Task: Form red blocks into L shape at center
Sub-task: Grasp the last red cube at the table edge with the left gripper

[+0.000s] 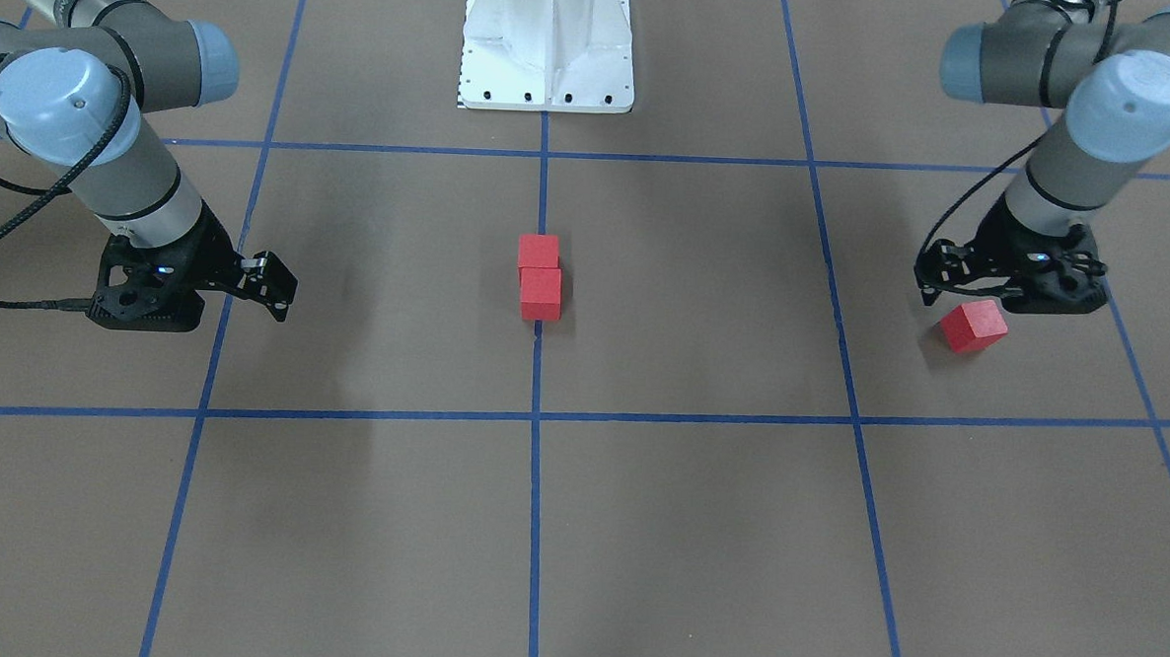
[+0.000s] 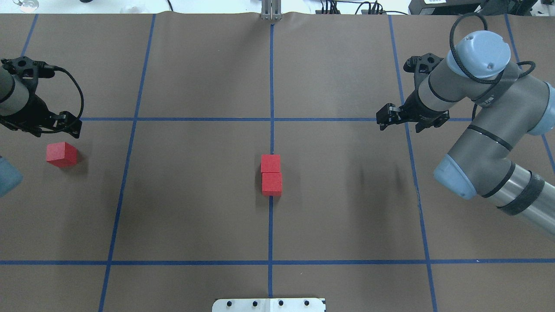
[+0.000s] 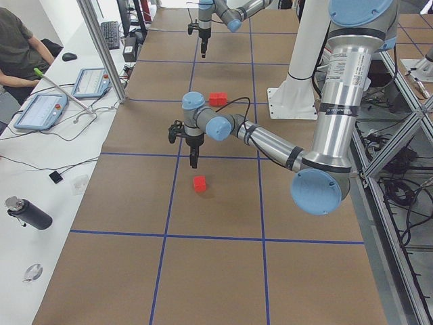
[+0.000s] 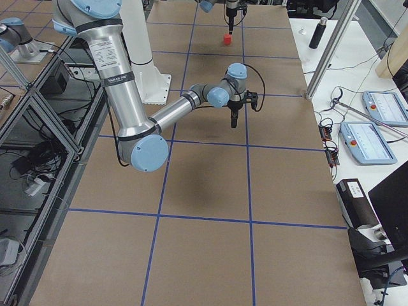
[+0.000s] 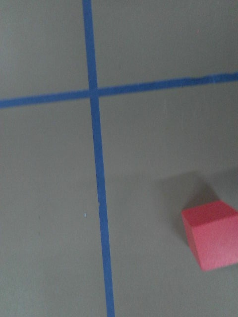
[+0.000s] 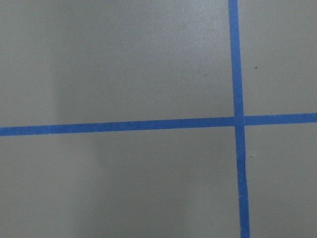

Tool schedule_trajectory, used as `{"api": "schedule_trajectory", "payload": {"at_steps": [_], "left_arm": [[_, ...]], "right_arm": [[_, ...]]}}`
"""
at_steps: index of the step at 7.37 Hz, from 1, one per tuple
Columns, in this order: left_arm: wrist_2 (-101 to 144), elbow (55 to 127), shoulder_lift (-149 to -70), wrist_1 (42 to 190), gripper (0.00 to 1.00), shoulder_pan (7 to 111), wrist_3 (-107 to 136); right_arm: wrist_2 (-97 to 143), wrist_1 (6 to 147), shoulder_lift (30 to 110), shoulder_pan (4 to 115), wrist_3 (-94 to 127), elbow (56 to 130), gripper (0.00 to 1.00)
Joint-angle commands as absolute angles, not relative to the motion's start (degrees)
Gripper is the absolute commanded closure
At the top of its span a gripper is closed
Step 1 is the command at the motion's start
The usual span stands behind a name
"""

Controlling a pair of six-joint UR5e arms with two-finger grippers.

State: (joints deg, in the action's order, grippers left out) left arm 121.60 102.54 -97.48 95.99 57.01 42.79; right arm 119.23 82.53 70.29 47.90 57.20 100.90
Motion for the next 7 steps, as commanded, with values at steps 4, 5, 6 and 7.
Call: {"api": "schedule_trajectory", "payload": {"at_steps": [4,5,6,7], "left_arm": [[126.83,89.65,-93.96,117.23,0.05,58.54,53.05],[126.83,89.74,-94.04,117.68,0.05,58.54,53.52],[126.83,89.48,-94.13,117.69,0.05,58.45,53.53],[126.74,89.12,-94.30,117.69,0.05,58.27,54.05]], "right_arm": [[119.18,82.53,70.14,47.90,57.65,102.22,0.00],[119.18,82.53,70.14,47.90,57.74,102.48,0.00],[119.18,82.53,70.22,47.90,57.74,102.39,0.00],[119.18,82.53,70.22,47.90,57.74,102.48,0.00]]}}
